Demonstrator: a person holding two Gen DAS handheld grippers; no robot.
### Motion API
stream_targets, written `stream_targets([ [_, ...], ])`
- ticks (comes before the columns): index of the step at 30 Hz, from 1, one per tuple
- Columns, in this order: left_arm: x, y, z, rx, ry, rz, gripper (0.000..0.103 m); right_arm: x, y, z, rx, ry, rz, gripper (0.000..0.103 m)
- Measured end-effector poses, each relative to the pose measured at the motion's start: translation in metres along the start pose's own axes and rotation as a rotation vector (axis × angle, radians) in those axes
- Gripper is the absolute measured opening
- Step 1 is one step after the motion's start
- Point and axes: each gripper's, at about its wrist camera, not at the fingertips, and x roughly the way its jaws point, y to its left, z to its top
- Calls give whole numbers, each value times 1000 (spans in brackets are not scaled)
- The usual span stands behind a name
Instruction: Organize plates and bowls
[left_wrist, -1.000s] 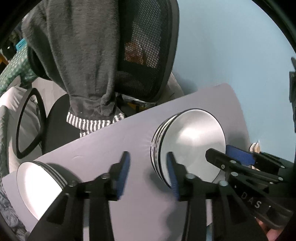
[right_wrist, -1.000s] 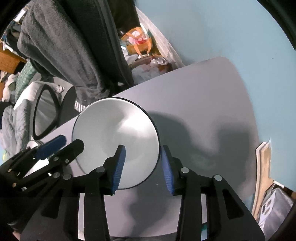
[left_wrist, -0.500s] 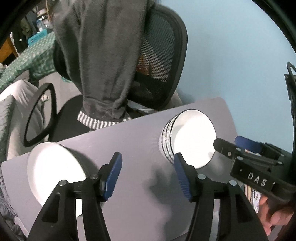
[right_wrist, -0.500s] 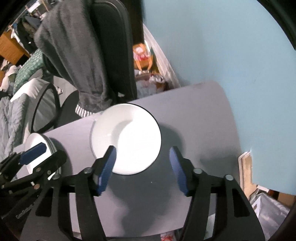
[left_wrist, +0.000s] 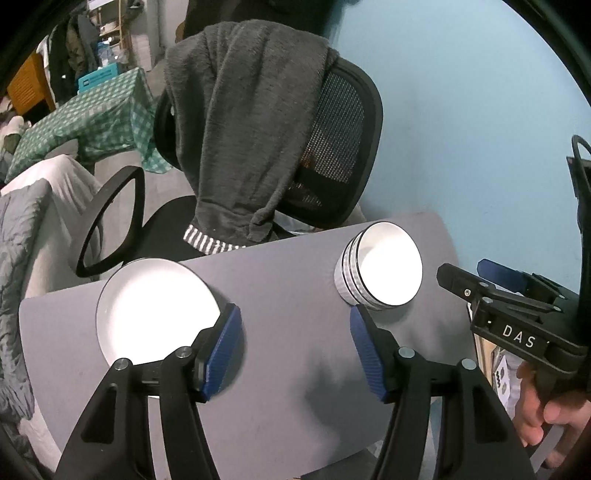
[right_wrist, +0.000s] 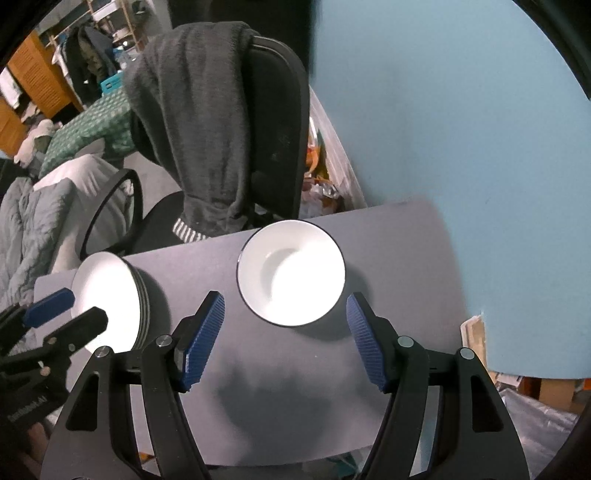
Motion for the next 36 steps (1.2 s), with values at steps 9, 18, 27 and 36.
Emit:
stream_targets([
  [9, -12, 3, -7, 19, -5, -10, 74, -2, 5, -10, -57, 9, -36, 68],
  [18, 8, -12, -3, -1, 48, -11, 74, 4, -19, -6, -92, 49, -2, 69],
  [27, 57, -29, 15, -90, 146, -46, 74, 35, -54, 16, -150, 110, 29, 70],
  [36, 115, -36, 31, -159, 215, -56, 74, 92, -81, 31, -150, 213, 121, 70],
])
